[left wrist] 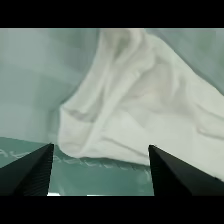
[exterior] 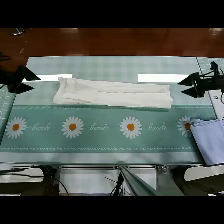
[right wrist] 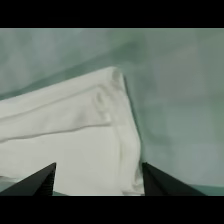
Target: Fold the shirts.
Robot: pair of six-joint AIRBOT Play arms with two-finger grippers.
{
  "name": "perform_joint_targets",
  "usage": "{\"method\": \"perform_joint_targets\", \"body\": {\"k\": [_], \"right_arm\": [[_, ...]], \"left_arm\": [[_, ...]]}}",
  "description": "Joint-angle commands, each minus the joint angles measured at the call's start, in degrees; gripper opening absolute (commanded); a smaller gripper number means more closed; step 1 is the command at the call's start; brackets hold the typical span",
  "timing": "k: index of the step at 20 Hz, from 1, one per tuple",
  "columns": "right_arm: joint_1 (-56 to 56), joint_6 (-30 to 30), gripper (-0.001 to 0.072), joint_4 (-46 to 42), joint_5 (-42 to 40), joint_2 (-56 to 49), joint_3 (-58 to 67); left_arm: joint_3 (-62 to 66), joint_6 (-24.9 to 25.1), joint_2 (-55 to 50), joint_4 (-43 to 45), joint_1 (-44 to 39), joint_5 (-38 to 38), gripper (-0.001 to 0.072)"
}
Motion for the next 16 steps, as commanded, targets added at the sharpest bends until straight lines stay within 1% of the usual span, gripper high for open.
{"method": "perform_joint_targets", "body": {"k": [1,2,4,9,11,12,13,14,15,16], "right_arm": [[0.33,0.57,0.0618,-1.97,-3.87,-0.81,-3.48],[1.18,-0.07,0.0618,-0.92,-4.07,-1.44,-3.48],[3.39,-0.9,0.0618,-0.48,-4.59,-2.69,-3.48],[8.59,-0.85,0.0618,-0.11,-5.44,-5.62,-3.48],[10.86,-1.38,0.0617,1.99,-5.38,-6.1,-3.43],[11.91,-2.21,0.0578,3.85,-5.01,-6.08,-3.3],[12.63,-2.4,0.0371,4.68,-4.22,-6.08,-2.8],[12.94,-2.43,0.002,4.72,-2.97,-5.77,-2.08],[12.87,-2.29,0.0026,4.66,-1.81,-4.94,-1.66],[12.26,-2.03,0.0025,3.76,-0.81,-3.23,-1.64]], "left_arm": [[-14.62,2.27,14.27,6.62,-3.3,15.91,0.07],[-17.77,2.4,16.63,6.62,-5.46,17.88,0.0699],[-20.83,2.38,18.38,6.58,-9.97,18.49,0.07],[-20.98,2.38,16.72,6.45,-20.28,18.69,0.07],[-20.98,2.36,16.13,6.43,-22.93,18.99,0.07],[-20.98,2.36,15.82,6.43,-23.98,19.19,0.0699],[-20.96,2.34,15.65,6.4,-24.68,19.17,0.0698],[-20.96,2.36,15.61,6.4,-25.24,19.1,0.0691],[-20.94,2.34,15.61,6.32,-25.57,18.86,0.0556],[-20.94,2.38,15.63,5.4,-25.75,18.29,0.0244]]}}
